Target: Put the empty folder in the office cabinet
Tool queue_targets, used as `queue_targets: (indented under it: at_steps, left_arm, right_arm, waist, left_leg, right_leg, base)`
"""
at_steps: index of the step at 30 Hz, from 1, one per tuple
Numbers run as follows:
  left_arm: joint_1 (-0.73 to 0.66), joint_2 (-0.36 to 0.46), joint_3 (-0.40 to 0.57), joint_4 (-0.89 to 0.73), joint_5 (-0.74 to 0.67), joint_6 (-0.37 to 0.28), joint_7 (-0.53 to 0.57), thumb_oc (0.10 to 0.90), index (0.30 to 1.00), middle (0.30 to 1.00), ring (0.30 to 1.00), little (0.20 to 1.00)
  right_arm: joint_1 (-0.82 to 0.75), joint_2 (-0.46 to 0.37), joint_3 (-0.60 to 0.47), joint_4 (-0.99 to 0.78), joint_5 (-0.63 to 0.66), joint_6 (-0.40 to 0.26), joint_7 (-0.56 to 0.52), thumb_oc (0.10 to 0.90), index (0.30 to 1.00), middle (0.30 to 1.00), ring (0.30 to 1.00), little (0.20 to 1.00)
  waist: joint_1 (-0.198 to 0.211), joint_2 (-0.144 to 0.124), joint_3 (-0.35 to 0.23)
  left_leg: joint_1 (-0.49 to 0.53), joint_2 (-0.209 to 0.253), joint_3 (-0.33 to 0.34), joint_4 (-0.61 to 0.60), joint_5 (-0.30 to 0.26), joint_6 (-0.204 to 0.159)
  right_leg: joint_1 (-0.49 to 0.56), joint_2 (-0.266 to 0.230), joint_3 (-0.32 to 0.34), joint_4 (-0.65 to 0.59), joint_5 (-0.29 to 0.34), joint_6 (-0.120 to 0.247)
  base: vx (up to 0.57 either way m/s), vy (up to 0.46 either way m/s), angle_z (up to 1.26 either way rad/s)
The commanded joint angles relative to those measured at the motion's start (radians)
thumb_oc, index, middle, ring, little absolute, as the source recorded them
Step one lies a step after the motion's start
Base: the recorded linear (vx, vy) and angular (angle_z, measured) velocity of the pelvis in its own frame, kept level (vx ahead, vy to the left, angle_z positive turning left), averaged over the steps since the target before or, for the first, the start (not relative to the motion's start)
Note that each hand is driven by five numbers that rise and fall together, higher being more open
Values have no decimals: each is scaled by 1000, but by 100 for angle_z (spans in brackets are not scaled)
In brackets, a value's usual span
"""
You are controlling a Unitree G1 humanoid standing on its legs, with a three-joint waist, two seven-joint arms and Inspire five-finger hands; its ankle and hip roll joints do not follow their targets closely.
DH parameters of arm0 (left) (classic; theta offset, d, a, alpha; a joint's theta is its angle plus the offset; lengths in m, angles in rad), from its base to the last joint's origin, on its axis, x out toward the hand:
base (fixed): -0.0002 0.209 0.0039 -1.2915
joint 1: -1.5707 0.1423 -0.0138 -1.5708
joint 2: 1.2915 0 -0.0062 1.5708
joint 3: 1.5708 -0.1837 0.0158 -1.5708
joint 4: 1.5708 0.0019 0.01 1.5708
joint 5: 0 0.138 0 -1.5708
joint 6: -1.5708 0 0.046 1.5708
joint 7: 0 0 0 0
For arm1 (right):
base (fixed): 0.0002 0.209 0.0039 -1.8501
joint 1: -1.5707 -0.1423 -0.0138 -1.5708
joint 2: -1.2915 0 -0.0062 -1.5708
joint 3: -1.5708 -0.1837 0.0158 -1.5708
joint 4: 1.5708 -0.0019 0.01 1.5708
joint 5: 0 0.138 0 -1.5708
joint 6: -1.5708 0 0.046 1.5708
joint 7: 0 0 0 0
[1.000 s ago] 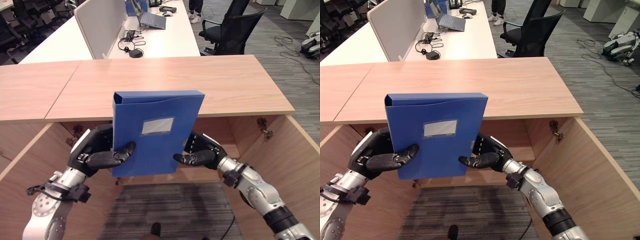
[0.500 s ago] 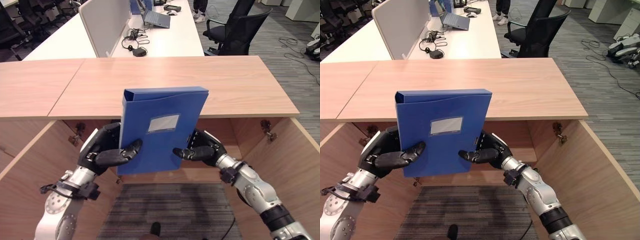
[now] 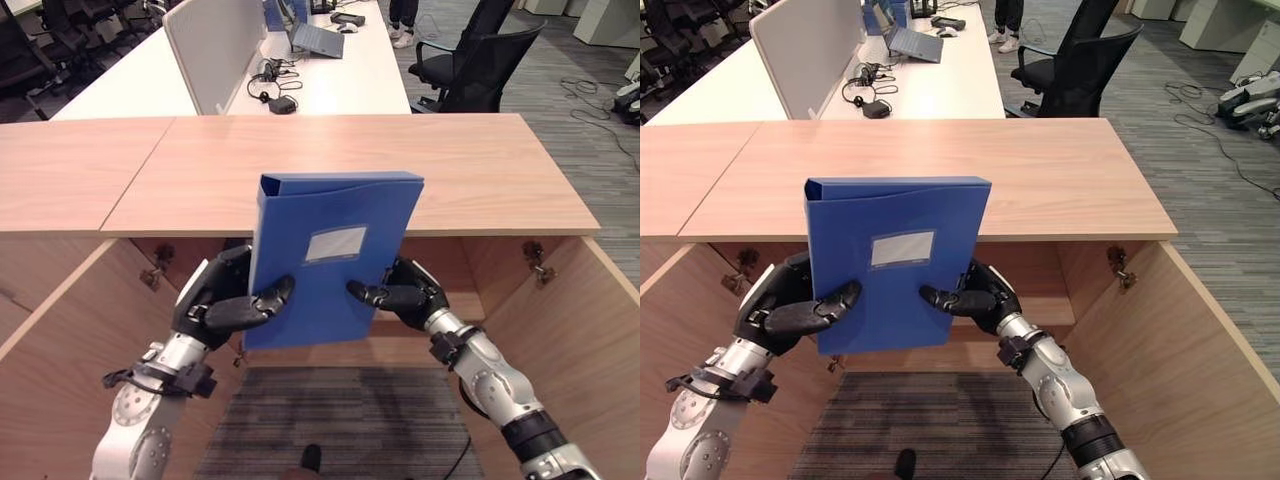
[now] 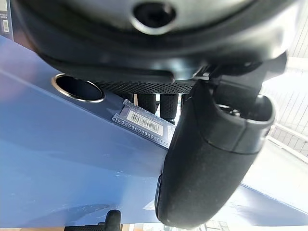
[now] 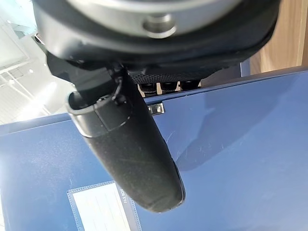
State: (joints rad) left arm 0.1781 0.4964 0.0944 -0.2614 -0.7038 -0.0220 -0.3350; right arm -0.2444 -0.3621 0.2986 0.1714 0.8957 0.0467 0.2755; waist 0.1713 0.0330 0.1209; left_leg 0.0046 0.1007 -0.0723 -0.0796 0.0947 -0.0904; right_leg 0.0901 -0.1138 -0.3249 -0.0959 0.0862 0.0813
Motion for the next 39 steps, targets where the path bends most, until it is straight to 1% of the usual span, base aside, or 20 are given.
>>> queue_targets:
  at_steps: [1,12,15,19,20,25,28,35,38,39]
  left_arm:
    - [-178,1,-213,-166,-170,-27,-126,400,300,300,300,300]
    - [-205,27,-238,-192,-257,0,-147,400,300,300,300,300]
    - [-224,39,-249,-217,-307,18,-156,400,300,300,300,300]
    - [-240,65,-240,-223,-315,11,-157,400,300,300,300,300]
    - [-243,70,-237,-219,-318,6,-153,400,300,300,300,300]
    - [-254,58,-240,-185,-333,8,-150,400,300,300,300,300]
    - [-261,64,-247,-170,-344,17,-155,400,300,300,300,300]
    - [-271,56,-262,-150,-360,22,-151,400,300,300,300,300]
    - [-278,39,-269,-135,-372,22,-141,400,300,300,300,300]
    - [-280,21,-273,-123,-380,20,-132,400,300,300,300,300]
  right_arm:
    - [-228,146,68,-111,132,-104,87,800,900,900,900,900]
    - [-230,149,80,-73,157,-105,85,800,900,900,900,900]
    - [-239,153,102,-48,174,-95,90,800,900,900,900,900]
    - [-239,154,121,-56,172,-86,98,800,900,900,900,900]
    - [-241,161,141,-74,176,-84,104,800,900,900,900,900]
    - [-253,175,187,-131,184,-77,120,800,900,900,900,900]
    - [-269,181,209,-162,180,-75,122,800,900,900,900,900]
    - [-289,203,251,-196,178,-69,126,800,900,900,900,900]
    - [-313,240,265,-218,194,-84,114,800,900,900,900,900]
    - [-330,267,263,-228,205,-97,106,800,900,900,900,900]
  waist:
    - [-4,-20,-54]
    - [-8,-21,-55]
    - [-7,-21,-56]
    - [-7,-22,-56]
    - [-8,-23,-56]
    - [-12,-22,-56]
    - [-14,-21,-57]
    - [-20,-18,-58]
    - [-19,-16,-59]
    - [-18,-15,-60]
  left_leg:
    - [66,-1,-46,-8,-130,7]
    - [67,-5,-51,-8,-130,9]
    - [68,-7,-52,-8,-130,9]
    - [68,-7,-49,-8,-130,9]
    - [68,-7,-48,-8,-129,9]
    - [67,-7,-46,-8,-126,10]
    - [67,-8,-46,-8,-126,10]
    - [67,-8,-42,-8,-124,11]
    - [68,-8,-35,-8,-124,12]
    - [69,-6,-28,-8,-125,12]
  right_leg:
    - [68,-43,-20,9,-113,64]
    - [71,-43,-21,9,-113,67]
    - [70,-43,-19,9,-111,67]
    - [70,-43,-20,9,-110,68]
    - [70,-43,-18,9,-110,67]
    - [70,-43,-18,9,-109,66]
    - [68,-42,-17,9,-108,65]
    - [66,-42,-13,9,-105,64]
    - [62,-42,-11,9,-101,63]
    - [57,-42,-10,9,-98,63]
  base:
    - [-1,12,3]
    - [-3,3,1]
    - [-18,11,4]
    - [-4,2,1]
    - [0,0,0]
    - [0,0,0]
    - [0,0,0]
    - [0,0,0]
    - [-4,4,-1]
    - [-10,10,-5]
